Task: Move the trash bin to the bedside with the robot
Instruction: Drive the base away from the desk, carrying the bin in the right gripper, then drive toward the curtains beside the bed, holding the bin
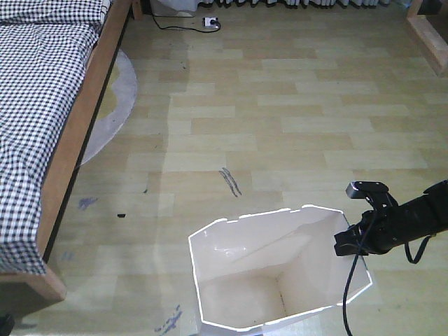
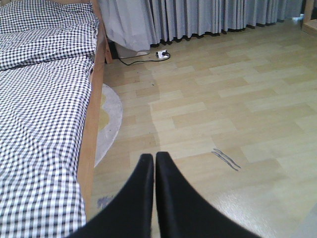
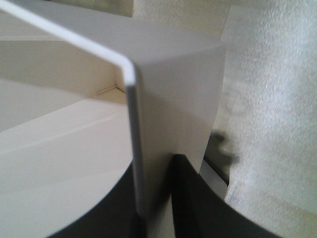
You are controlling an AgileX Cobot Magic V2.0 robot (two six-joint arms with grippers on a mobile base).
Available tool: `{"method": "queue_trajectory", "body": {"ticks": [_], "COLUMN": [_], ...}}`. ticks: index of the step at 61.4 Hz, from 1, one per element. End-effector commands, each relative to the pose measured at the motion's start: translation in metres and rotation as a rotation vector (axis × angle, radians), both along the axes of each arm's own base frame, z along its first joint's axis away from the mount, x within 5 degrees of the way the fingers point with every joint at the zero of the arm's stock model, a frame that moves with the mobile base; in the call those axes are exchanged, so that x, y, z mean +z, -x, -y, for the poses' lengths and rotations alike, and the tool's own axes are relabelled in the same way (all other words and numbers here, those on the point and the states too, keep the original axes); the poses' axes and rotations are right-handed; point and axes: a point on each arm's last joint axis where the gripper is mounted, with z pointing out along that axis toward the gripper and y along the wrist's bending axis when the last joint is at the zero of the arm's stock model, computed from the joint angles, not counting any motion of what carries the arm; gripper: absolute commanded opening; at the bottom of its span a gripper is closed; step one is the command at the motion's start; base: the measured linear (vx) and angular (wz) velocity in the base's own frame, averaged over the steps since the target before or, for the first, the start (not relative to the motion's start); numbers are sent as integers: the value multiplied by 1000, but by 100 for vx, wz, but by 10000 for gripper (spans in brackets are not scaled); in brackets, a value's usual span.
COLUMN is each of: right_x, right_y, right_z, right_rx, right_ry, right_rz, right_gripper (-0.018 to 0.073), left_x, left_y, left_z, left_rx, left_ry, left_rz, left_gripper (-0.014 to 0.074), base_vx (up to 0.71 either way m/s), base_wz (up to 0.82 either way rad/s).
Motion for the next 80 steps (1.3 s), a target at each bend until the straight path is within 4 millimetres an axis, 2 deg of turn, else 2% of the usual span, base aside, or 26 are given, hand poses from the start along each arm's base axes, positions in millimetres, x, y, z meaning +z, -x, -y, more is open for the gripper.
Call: {"method": "queue_trajectory", "body": {"ticks": [1,80], "right_x": [30,30], "right_y": [-7,-7], "right_z": [-11,-11], "right_rx": [-9,-6], "right_ry": [-181,-180], "right_rz": [40,40], "right_gripper": [-3,-3], "left_x": [1,1], "left_y": [-1,-1], "left_z": [0,0], "left_rx": [0,0], "left_ry": [8,8], "left_rz": [72,72], "left_gripper": [-7,-7], "base_vx": [39,40], "base_wz": [4,-1]}}
